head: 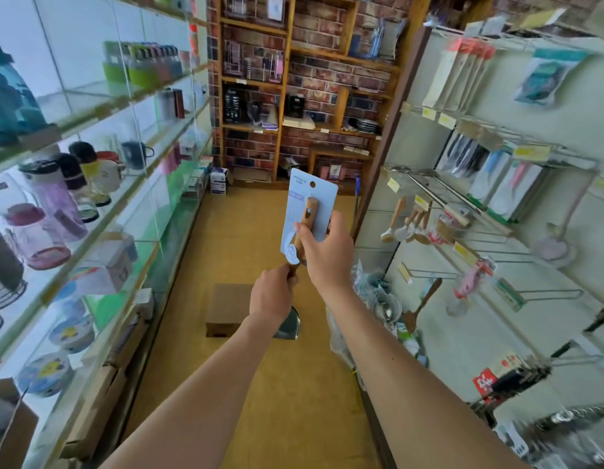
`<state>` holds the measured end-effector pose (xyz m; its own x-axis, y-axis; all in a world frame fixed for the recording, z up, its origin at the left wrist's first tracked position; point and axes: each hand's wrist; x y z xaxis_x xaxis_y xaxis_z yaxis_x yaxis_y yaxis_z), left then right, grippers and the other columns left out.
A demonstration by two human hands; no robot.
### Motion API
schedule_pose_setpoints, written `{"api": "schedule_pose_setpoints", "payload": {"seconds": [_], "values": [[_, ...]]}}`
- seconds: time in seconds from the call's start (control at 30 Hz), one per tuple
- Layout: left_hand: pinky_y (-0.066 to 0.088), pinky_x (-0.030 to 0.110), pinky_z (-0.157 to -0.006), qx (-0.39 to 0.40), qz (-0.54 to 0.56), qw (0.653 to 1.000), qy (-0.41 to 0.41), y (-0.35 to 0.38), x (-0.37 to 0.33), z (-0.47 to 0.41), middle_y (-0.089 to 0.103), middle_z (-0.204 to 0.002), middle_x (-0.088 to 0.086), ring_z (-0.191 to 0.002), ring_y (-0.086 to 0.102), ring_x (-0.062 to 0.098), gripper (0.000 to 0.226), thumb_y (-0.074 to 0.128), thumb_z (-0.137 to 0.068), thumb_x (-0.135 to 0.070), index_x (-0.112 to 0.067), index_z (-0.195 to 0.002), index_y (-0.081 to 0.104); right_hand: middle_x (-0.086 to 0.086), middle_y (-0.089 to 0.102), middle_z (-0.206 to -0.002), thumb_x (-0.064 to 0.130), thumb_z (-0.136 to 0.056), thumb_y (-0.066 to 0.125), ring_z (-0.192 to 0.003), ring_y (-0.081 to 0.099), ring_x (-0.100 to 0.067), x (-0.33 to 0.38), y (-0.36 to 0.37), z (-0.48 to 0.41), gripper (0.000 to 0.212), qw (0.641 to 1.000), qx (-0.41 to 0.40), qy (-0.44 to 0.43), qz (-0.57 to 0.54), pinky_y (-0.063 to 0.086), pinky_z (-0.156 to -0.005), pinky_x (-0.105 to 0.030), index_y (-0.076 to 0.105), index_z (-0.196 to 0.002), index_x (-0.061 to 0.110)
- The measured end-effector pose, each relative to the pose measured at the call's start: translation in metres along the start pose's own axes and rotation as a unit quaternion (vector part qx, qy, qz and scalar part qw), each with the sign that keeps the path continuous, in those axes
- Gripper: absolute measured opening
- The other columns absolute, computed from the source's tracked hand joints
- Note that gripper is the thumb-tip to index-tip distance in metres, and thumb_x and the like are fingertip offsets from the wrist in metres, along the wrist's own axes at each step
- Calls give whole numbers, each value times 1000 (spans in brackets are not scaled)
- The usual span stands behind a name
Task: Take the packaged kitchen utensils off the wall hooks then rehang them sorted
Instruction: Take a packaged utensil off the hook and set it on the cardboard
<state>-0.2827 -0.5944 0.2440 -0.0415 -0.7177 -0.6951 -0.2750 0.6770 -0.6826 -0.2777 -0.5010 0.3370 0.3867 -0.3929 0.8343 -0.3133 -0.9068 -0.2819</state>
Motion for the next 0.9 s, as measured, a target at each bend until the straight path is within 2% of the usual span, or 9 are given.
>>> {"api": "schedule_pose_setpoints", "payload": {"seconds": [0.2, 0.3, 0.4, 0.53, 0.67, 0.73, 0.9], "values": [[52, 35, -62, -20, -6, 1000, -8, -4, 12, -46, 67, -80, -3, -69, 62, 18, 13, 53, -99, -18, -15, -99, 66, -2, 67, -97, 28, -90, 72, -74, 62, 1, -5, 31, -41, 29, 1000, 29, -2, -7, 44, -49, -10, 48, -94, 13], [41, 25, -52, -28, -18, 999, -17, 1, 20, -68, 66, -79, -4, -66, 59, 15, 12, 53, -99, -19, -16, -100, 65, -2, 68, -100, 30, -89, 73, -81, 68, -9, -20, 47, -64, 30, 999, 36, -8, -13, 48, -51, -13, 48, -94, 15], [32, 19, -48, -46, -24, 998, -27, 7, 23, -93, 64, -78, -6, -61, 54, 9, 13, 53, -99, -19, -17, -98, 65, -1, 68, -101, 32, -89, 73, -85, 69, -12, -34, 60, -89, 30, 998, 52, -15, -15, 53, -54, -17, 49, -95, 15], [31, 19, -48, -61, -33, 997, -37, 19, 26, -125, 64, -79, -5, -61, 52, 8, 12, 53, -99, -18, -16, -97, 65, 0, 69, -101, 34, -89, 73, -87, 70, -14, -54, 77, -122, 29, 998, 59, -24, -19, 60, -57, -30, 49, -95, 18], [38, 21, -51, -65, -32, 996, -49, 27, 35, -152, 66, -81, -5, -66, 57, 11, 13, 54, -99, -20, -16, -98, 66, 8, 67, -95, 43, -86, 71, -92, 68, -20, -75, 98, -147, 29, 997, 75, -23, -22, 60, -61, -40, 43, -86, 36], [37, 25, -51, -66, -36, 995, -59, 28, 40, -164, 67, -81, -3, -65, 56, 14, 14, 53, -99, -20, -15, -97, 66, 11, 67, -95, 52, -82, 67, -94, 66, -24, -84, 109, -157, 29, 996, 79, -18, -23, 59, -65, -45, 42, -86, 39], [28, 23, -47, -73, -55, 994, -66, 30, 57, -194, 63, -77, -2, -61, 51, 14, 16, 52, -100, -21, -13, -95, 64, 10, 68, -93, 55, -79, 64, -90, 66, -23, -98, 138, -178, 35, 995, 85, -28, -41, 58, -67, -46, 47, -91, 28]]}}
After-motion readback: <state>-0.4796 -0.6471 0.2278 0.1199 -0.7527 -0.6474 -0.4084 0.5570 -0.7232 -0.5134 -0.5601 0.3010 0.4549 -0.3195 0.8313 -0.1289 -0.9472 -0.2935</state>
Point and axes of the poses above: each hand's wrist, its own z-axis away from the middle knuckle, its own y-axis out of the palm, x = y × z
